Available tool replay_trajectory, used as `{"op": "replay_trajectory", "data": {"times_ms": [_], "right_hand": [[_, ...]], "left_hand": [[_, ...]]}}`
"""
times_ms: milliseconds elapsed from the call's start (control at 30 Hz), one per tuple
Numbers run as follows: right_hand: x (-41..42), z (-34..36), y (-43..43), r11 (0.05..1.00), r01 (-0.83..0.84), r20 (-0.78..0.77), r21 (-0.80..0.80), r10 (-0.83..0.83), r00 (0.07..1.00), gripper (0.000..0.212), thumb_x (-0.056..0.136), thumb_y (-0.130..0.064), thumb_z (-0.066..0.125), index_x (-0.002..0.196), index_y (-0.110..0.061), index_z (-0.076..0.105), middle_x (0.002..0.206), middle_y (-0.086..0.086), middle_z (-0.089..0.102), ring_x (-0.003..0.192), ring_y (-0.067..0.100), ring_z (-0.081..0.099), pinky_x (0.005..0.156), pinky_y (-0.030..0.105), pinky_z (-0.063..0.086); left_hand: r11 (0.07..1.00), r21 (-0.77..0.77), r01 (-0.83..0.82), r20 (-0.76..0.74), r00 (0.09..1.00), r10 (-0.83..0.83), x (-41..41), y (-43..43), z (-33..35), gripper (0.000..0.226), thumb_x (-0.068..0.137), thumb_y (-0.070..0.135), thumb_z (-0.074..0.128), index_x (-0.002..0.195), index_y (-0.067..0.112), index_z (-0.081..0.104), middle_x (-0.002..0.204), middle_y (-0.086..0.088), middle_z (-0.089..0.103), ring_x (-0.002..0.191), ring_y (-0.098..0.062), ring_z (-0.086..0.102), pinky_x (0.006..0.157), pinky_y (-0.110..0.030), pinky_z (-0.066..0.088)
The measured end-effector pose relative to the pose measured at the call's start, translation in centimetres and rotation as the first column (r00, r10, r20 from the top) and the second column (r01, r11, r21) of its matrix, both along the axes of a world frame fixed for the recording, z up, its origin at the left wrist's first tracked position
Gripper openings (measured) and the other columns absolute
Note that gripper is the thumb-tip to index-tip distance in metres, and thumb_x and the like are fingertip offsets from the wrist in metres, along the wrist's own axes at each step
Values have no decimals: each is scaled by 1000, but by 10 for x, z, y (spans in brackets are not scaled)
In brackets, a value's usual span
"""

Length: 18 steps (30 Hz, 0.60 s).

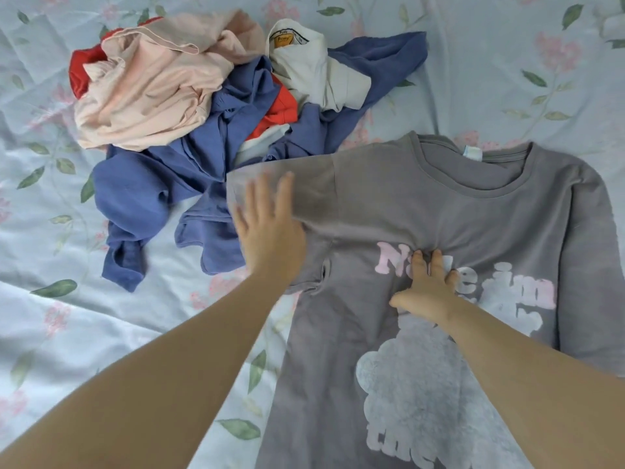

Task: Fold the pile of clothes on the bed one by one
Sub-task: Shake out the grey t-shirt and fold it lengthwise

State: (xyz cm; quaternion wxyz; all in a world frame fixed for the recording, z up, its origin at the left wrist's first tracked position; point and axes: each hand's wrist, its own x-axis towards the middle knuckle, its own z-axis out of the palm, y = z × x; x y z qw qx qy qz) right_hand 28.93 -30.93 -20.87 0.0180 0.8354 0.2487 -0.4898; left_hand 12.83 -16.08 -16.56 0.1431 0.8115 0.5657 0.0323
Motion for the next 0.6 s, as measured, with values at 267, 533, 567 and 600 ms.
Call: {"op": "replay_trajectory", "data": {"times_ms": [267,533,567,600], "right_hand": [[51,32,-66,818,324,19,475,-378,926,48,91,-11,53,138,-19,44,131,4,53,118,26,52,101,36,38],[135,35,-161,771,533,462,349,-636,618,42,89,-23,55,129,-14,48,131,21,43,118,38,41,93,41,33],[140,31,-165,769,573,442,283,-635,633,50,88,-31,58,133,-15,43,133,20,41,122,39,39,97,44,32],[144,25,-169,764,605,410,225,-637,653,57,87,-38,59,136,-16,39,134,18,42,123,39,38,98,46,33]], "left_hand": [[748,-340,570,-113,765,-634,68,-92,-32,61,101,39,30,152,24,-1,160,4,-4,147,-20,-10,118,-40,1],[700,-408,587,-225,678,-700,153,-144,-49,75,94,57,35,151,33,-7,159,3,-13,146,-25,-13,113,-60,2],[710,-423,563,-257,677,-689,157,-145,-52,76,93,59,36,151,33,-6,159,3,-14,146,-26,-14,112,-61,3],[716,-430,550,-281,672,-685,160,-145,-54,77,92,61,37,150,34,-6,159,3,-14,146,-26,-15,112,-62,4]]}}
